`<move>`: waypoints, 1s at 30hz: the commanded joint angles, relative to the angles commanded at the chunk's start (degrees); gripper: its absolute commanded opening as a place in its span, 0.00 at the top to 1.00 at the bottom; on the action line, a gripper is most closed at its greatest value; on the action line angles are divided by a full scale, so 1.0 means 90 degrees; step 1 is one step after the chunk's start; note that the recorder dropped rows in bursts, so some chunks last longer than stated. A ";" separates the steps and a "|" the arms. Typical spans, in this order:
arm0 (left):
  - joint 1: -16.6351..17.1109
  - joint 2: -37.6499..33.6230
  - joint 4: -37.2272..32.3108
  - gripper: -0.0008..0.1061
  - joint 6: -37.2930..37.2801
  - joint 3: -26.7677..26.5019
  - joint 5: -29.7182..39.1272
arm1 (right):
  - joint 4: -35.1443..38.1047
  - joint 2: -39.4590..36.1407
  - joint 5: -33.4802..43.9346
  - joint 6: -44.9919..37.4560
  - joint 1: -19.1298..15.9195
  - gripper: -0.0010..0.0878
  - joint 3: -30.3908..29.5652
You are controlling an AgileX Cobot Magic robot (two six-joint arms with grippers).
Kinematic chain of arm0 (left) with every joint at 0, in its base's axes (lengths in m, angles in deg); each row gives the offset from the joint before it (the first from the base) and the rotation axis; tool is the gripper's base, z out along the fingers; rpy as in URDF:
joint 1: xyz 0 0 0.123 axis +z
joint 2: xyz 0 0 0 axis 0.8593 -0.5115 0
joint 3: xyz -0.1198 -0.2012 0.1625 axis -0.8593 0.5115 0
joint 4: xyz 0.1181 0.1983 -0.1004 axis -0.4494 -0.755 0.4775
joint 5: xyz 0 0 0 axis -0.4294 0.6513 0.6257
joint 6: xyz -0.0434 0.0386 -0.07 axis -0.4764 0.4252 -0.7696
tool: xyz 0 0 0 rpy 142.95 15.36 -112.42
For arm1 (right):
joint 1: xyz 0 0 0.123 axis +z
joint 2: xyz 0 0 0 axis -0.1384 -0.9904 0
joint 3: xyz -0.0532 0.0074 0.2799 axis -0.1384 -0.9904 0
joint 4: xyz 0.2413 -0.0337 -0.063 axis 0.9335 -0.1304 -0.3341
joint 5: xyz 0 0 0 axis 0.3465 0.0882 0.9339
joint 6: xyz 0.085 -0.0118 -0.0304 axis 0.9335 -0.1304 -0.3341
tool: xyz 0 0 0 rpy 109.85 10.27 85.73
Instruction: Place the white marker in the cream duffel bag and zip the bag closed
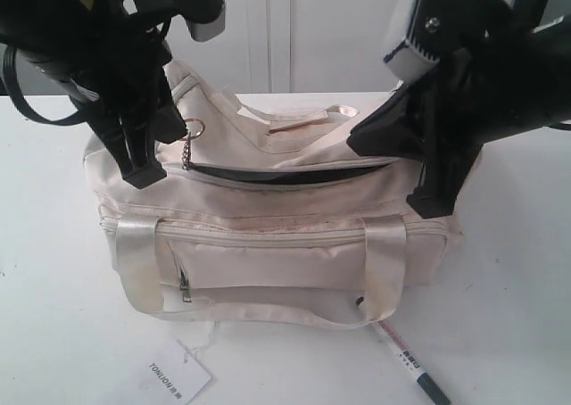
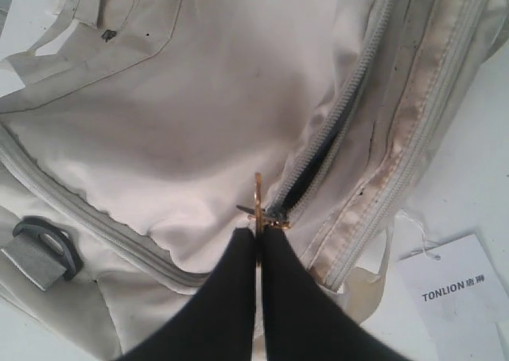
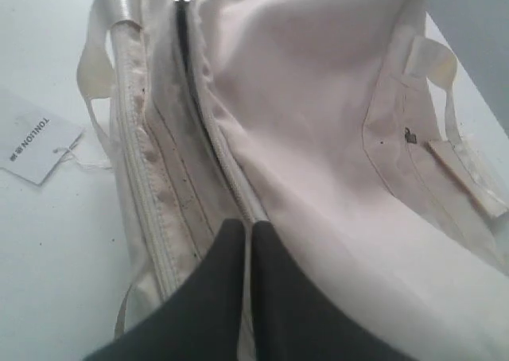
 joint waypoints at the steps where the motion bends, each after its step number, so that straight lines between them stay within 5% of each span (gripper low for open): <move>1: 0.0000 0.0000 0.0000 0.99 0.0000 0.0000 0.0000 | 0.0000 -0.0049 -0.0006 -0.0164 0.0045 0.80 0.0000; 14: 0.0000 0.0000 0.0017 0.99 0.0000 0.0000 0.0002 | 0.0015 -0.0465 -0.0154 -0.1581 0.0511 0.48 0.0000; 30: 0.0000 0.0000 0.0042 0.99 -0.0012 0.0000 0.0002 | 0.0037 -0.0985 -0.1087 -0.1611 0.1206 0.47 0.0000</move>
